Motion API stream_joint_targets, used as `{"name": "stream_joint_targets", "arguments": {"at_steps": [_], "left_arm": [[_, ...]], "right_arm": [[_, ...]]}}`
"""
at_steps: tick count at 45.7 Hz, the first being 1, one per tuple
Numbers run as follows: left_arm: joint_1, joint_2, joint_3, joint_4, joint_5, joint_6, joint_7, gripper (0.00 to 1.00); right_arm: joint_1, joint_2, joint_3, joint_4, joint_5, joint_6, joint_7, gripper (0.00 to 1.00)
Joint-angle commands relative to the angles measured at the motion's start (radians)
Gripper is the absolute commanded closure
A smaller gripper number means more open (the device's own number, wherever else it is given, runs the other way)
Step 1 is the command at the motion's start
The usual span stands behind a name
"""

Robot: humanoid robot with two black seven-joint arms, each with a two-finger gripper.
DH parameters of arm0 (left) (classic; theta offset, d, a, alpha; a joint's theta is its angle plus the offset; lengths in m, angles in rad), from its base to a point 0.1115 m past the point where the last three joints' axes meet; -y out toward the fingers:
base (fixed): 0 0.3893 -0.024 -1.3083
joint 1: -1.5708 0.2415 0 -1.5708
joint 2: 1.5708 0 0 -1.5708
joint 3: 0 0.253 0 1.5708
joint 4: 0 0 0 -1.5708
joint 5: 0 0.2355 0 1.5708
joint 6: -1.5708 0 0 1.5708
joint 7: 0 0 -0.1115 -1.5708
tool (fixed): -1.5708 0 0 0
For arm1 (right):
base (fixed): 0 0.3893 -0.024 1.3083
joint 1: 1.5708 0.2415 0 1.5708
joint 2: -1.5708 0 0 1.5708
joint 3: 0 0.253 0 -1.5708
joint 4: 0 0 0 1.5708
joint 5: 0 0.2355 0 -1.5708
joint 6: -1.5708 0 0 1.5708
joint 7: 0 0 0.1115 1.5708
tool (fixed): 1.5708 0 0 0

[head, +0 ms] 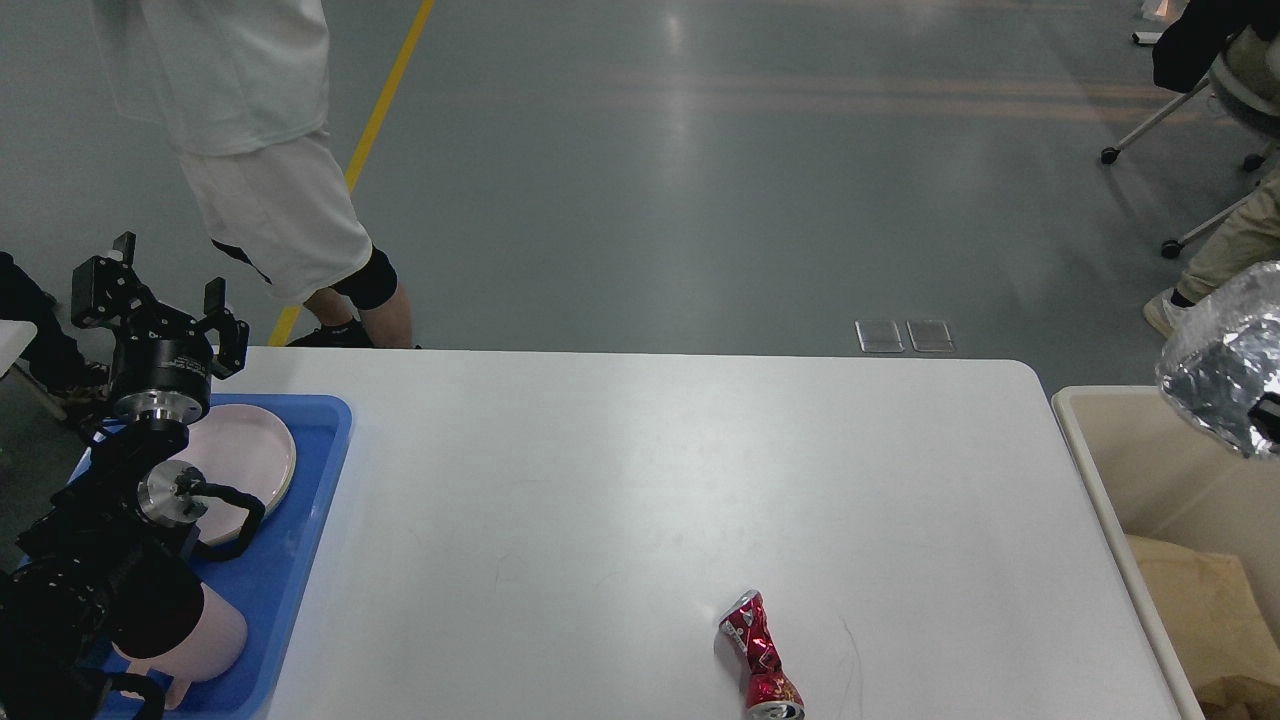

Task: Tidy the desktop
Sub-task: 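Carry the foil with the right gripper and drop it in the bin, then move the right gripper to the red crushed can and grasp it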

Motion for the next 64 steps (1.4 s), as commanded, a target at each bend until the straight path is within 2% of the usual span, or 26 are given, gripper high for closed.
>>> {"name": "stream_joint_targets", "arguments": {"at_steps": [1,3,4,10,21,36,46,52,57,64], "left_arm": [[0.000,0.000,0.000,0.000,0.000,0.000,0.000,0.03],[0.000,0.001,0.000,0.000,0.000,0.000,0.000,0.03],[0.000,0.000,0.000,0.000,0.000,0.000,0.000,0.03],[0.000,0.001,0.000,0.000,0.000,0.000,0.000,0.03],[0.000,0.000,0.000,0.000,0.000,0.000,0.000,0.03],[0.000,0.000,0.000,0.000,0.000,0.000,0.000,0.03],[0.000,0.000,0.000,0.000,0.000,0.000,0.000,0.03],[0.000,0.000,0.000,0.000,0.000,0.000,-0.001,0.03],[0.000,0.000,0.000,0.000,0.000,0.000,0.000,0.03],[0.000,0.001,0.000,0.000,0.000,0.000,0.000,0.03]], "right_arm": [[-0.172,0.013,0.090,-0.096,0.001,-0.013,0.000,0.52],[-0.203,0.030,0.122,-0.137,0.003,-0.022,0.002,0.06],[-0.217,0.039,0.136,-0.154,0.003,-0.026,0.000,0.00],[-0.303,0.082,0.170,-0.194,0.004,-0.030,0.002,0.00],[-0.303,0.109,0.170,-0.191,0.004,-0.029,0.002,0.00],[-0.101,0.247,0.135,-0.165,-0.022,-0.009,-0.008,0.00],[0.198,0.405,-0.106,0.020,-0.085,-0.007,-0.006,0.00],[0.362,0.555,-0.229,0.143,-0.086,0.003,-0.004,0.00],[0.416,0.675,-0.261,0.204,-0.094,0.016,-0.003,0.00],[0.436,0.774,-0.251,0.293,-0.222,0.017,0.000,0.00]]}}
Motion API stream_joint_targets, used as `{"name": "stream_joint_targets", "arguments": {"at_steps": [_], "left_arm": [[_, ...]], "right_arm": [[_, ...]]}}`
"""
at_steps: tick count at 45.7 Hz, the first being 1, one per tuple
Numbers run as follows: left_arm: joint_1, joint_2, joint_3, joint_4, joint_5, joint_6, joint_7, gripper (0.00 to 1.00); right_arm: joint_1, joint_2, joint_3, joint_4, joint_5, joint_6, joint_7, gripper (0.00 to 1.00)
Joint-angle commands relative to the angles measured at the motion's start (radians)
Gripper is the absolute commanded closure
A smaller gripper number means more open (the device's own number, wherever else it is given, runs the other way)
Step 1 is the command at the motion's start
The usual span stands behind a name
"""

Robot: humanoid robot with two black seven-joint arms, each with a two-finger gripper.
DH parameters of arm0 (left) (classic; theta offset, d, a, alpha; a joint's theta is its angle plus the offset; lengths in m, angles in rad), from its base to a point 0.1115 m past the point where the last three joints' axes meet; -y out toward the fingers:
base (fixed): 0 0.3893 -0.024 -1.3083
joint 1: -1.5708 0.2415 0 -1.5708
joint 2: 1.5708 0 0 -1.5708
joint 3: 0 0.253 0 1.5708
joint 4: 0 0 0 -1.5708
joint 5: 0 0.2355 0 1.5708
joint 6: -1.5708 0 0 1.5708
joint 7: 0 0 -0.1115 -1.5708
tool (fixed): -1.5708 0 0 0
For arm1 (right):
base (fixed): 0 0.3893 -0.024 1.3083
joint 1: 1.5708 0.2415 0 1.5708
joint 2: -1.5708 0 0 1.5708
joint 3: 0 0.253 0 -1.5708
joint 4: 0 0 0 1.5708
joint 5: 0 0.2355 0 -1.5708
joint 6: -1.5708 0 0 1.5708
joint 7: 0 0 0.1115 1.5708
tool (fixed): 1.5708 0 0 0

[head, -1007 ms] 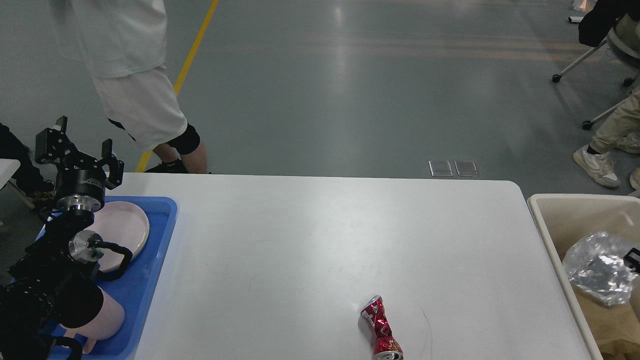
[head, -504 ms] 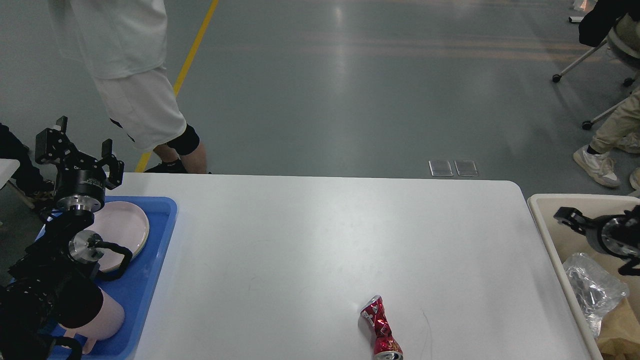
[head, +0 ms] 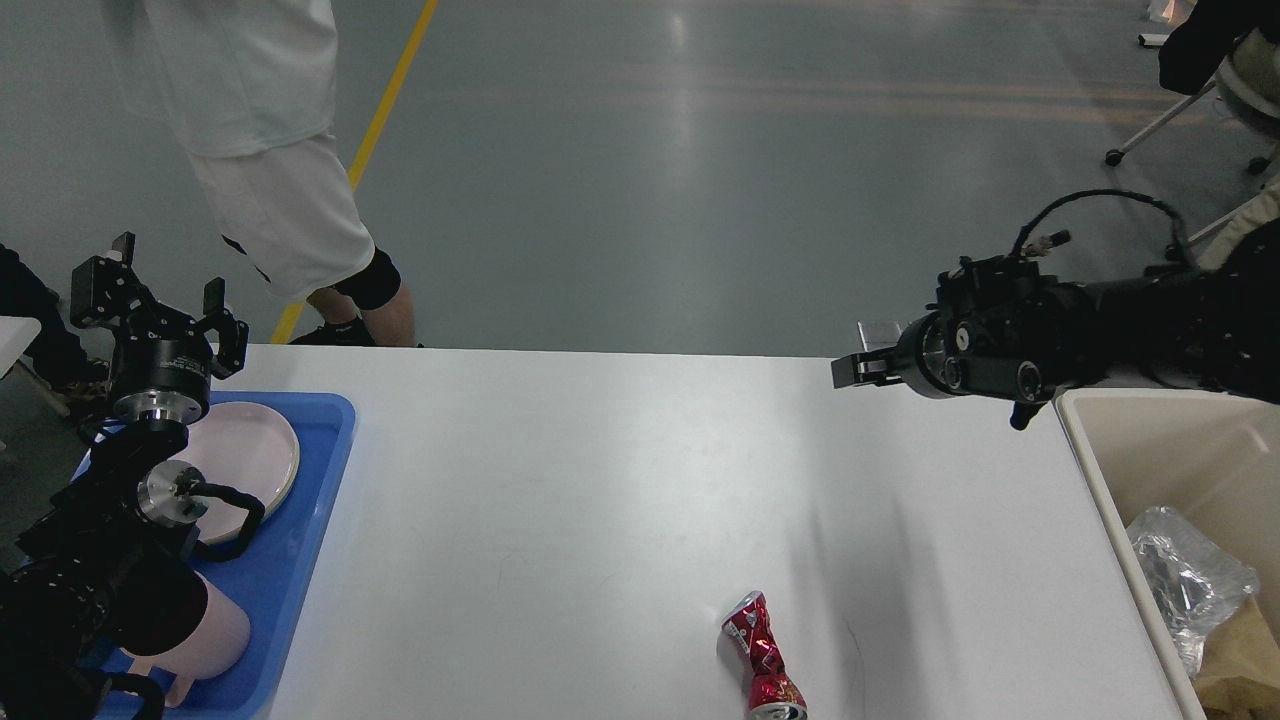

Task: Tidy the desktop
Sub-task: 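Move the right gripper to the red crushed can and grasp it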

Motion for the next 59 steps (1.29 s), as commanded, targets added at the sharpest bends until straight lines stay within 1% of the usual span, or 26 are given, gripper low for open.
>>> {"name": "stream_joint_targets", "arguments": {"at_steps": [1,5,8,11,18,20,21,28,33,35,40,44,59], "left_arm": [[0.000,0.000,0.000,0.000,0.000,0.000,-0.001,0.03],[0.000,0.000,0.000,0.000,0.000,0.000,0.000,0.03],[0.000,0.000,0.000,0.000,0.000,0.000,0.000,0.03],[0.000,0.001,0.000,0.000,0.000,0.000,0.000,0.03],[0.000,0.000,0.000,0.000,0.000,0.000,0.000,0.03],[0.000,0.000,0.000,0.000,0.000,0.000,-0.001,0.03],[0.000,0.000,0.000,0.000,0.000,0.000,0.000,0.03],[0.000,0.000,0.000,0.000,0.000,0.000,0.000,0.03],[0.000,0.000,0.000,0.000,0.000,0.000,0.000,0.03],[0.000,0.000,0.000,0.000,0.000,0.000,0.000,0.03],[0.000,0.000,0.000,0.000,0.000,0.000,0.000,0.03],[0.000,0.000,0.000,0.000,0.000,0.000,-0.001,0.03],[0.000,0.000,0.000,0.000,0.000,0.000,0.000,0.03]], "right_arm": [[0.023,0.073,0.006,0.091,-0.095,0.002,0.004,0.00],[0.077,0.079,0.029,0.196,-0.117,0.018,0.007,0.00],[0.124,0.072,0.067,0.272,-0.122,0.074,0.007,0.00],[0.166,0.069,0.100,0.320,-0.120,0.186,0.007,0.00],[0.184,0.069,0.184,0.334,-0.112,0.525,0.003,0.00],[0.179,0.069,0.196,0.337,-0.108,0.586,0.001,0.00],[0.173,0.069,0.199,0.341,-0.108,0.600,0.001,0.00],[0.057,0.070,0.199,0.332,-0.114,0.552,-0.007,0.00],[-0.003,0.070,0.209,0.296,-0.108,0.507,-0.007,0.00],[-0.028,0.070,0.213,0.280,-0.100,0.475,-0.007,0.00],[-0.092,0.070,0.229,0.257,-0.091,0.357,-0.007,0.00],[-0.132,0.070,0.230,0.237,-0.082,0.311,-0.007,0.00],[-0.225,0.070,0.291,0.194,-0.022,0.292,-0.007,0.00]]}}
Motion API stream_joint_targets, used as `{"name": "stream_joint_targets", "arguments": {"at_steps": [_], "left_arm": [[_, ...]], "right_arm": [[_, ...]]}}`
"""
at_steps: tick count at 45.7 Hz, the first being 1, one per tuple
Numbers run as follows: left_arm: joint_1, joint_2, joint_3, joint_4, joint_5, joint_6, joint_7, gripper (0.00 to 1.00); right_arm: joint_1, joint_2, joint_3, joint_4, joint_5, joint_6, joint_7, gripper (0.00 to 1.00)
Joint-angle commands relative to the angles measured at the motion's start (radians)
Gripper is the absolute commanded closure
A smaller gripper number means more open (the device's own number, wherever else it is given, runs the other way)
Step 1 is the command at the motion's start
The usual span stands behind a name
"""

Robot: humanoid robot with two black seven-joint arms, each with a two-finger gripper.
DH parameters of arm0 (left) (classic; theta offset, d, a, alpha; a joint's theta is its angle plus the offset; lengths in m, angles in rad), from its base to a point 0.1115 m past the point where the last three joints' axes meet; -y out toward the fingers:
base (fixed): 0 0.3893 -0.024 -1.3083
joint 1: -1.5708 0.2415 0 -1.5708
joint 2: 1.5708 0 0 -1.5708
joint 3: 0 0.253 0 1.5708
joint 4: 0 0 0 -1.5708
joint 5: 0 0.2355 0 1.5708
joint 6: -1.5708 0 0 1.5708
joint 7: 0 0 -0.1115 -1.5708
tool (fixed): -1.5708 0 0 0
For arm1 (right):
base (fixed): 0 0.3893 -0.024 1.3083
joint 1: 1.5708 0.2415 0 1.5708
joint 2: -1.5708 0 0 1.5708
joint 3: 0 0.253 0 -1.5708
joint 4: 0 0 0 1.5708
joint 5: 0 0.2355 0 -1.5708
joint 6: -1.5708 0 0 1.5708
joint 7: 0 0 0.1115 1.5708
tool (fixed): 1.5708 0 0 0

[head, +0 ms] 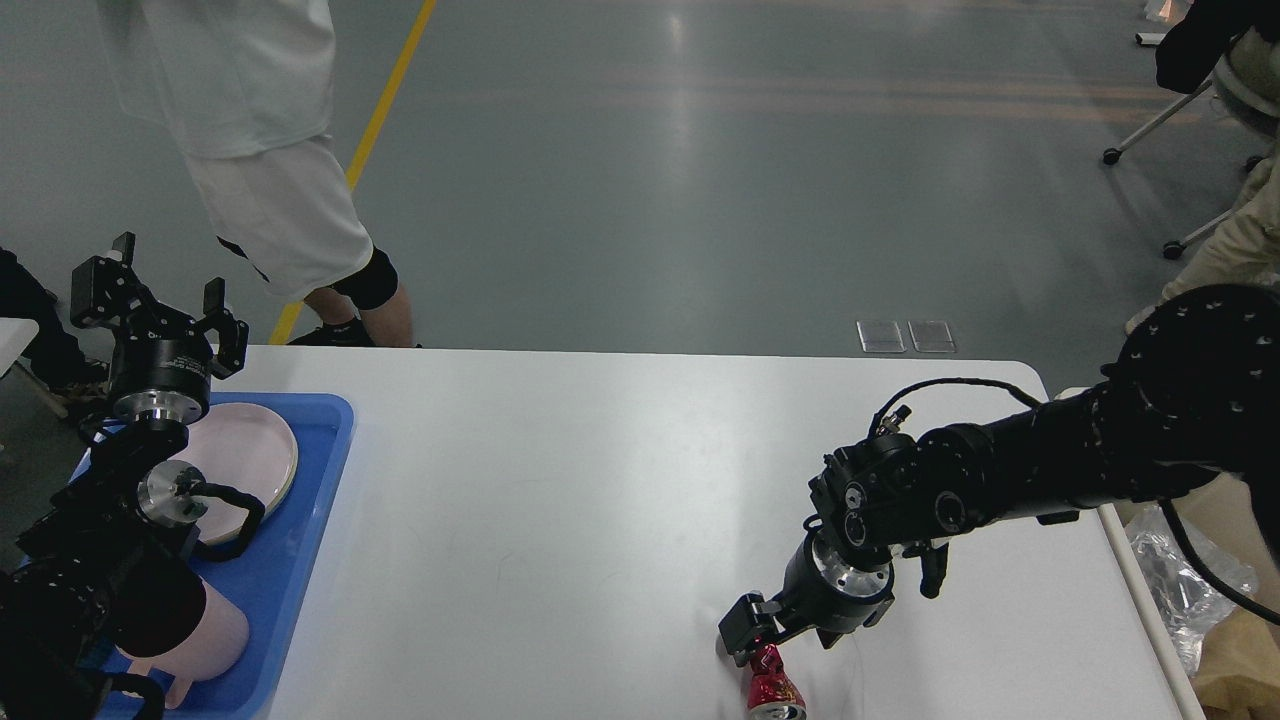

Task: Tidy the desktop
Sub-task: 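Move the right gripper to the red crushed can and grasp it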

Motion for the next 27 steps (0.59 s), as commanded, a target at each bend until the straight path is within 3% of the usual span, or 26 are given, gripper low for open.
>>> {"name": "stream_joint_targets", "arguments": {"at_steps": [1,14,18,22,27], "left_arm": [[0.000,0.000,0.000,0.000,0.000,0.000,-0.001,0.03],[0.000,0.000,0.000,0.000,0.000,0.000,0.000,0.03],[0.000,0.000,0.000,0.000,0.000,0.000,-0.001,0.03],[0.000,0.000,0.000,0.000,0.000,0.000,0.000,0.03],[-0.001,0.000,0.000,0.000,0.000,0.000,0.000,0.03]], "right_arm": [[-0.032,0.000,0.032,-0.022,0.006,-0.010,0.000,0.00],[-0.095,0.005,0.054,-0.074,0.006,-0.128,0.000,0.04],[-0.117,0.009,0.040,-0.092,-0.002,-0.143,0.000,0.21],[-0.123,0.013,0.029,-0.092,-0.008,-0.148,0.000,0.25],[-0.121,0.016,0.029,-0.091,-0.009,-0.143,-0.001,0.52]]}}
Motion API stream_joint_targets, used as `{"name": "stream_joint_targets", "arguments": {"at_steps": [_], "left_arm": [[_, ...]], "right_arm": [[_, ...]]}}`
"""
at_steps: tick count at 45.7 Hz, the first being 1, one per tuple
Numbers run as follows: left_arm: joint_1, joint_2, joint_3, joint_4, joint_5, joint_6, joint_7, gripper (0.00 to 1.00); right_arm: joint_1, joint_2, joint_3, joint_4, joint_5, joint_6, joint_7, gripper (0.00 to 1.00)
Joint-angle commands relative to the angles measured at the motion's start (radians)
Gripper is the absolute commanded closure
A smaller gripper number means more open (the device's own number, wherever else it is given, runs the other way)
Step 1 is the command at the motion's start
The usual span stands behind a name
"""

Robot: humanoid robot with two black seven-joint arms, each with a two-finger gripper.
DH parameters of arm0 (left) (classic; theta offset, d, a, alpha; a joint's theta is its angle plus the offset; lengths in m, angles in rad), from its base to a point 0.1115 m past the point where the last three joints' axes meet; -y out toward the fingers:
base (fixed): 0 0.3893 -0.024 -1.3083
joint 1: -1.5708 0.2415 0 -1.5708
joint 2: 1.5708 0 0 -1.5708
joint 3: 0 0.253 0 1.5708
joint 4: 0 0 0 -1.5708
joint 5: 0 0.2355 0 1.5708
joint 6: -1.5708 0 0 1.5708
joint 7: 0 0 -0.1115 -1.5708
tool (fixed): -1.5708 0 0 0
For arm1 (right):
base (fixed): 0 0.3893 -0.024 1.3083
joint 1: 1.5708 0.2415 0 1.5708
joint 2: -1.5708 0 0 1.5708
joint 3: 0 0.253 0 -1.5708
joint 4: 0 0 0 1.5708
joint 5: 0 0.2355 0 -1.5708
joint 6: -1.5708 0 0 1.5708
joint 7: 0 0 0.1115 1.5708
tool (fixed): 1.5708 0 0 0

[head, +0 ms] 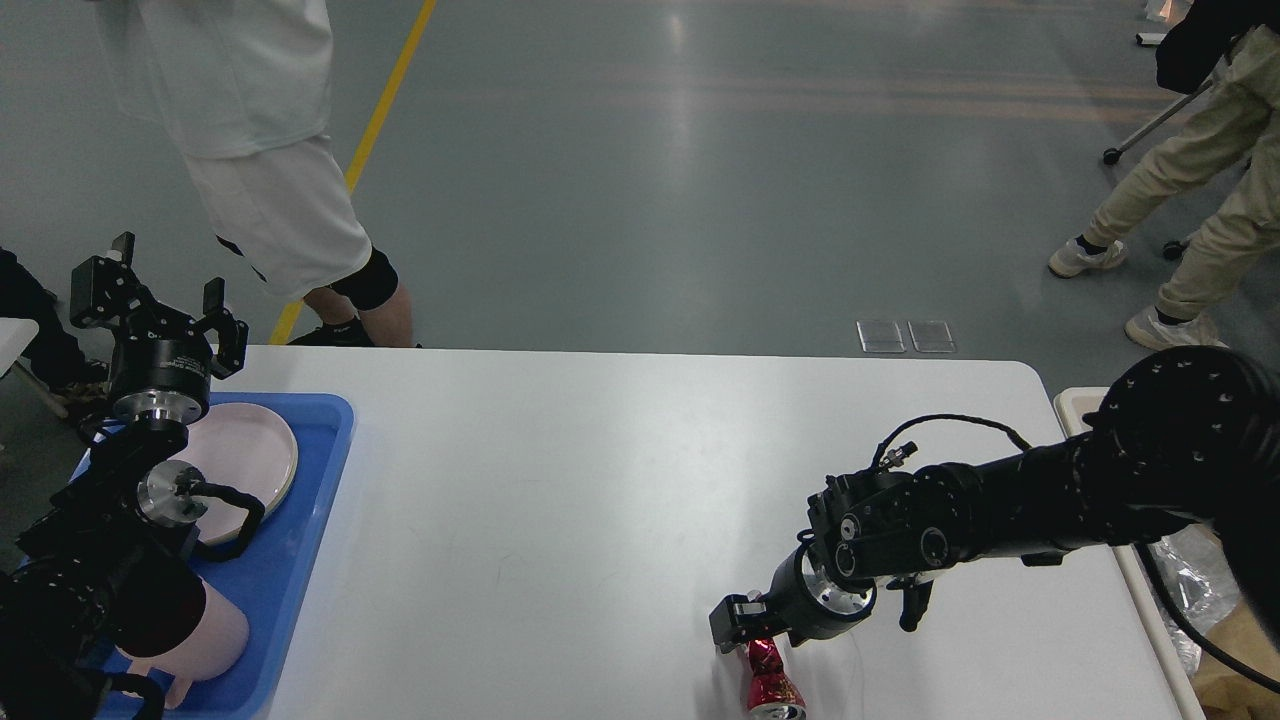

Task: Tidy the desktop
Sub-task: 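Move the right gripper to the red crushed can and grasp it, then carry the red can with the right gripper into the bin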

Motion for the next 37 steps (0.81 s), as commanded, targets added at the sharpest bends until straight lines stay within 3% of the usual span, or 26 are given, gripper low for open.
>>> {"name": "stream_joint_targets", "arguments": {"at_steps": [1,7,19,37], "left_arm": [[0.000,0.000,0.000,0.000,0.000,0.000,0.000,0.03],[0.000,0.000,0.000,0.000,0.000,0.000,0.000,0.03],[0.000,0.000,0.000,0.000,0.000,0.000,0.000,0.03],[0.000,0.000,0.000,0.000,0.000,0.000,0.000,0.03]], "right_arm": [[0.000,0.003,-0.002,0.002,-0.003,0.004,-0.001,0.56],[0.003,0.001,-0.002,0.010,0.000,0.016,-0.001,1.00],[0.095,-0.037,-0.009,0.013,0.011,0.060,-0.001,1.00],[0.521,-0.397,0.013,0.034,0.012,0.191,0.001,1.00]]}}
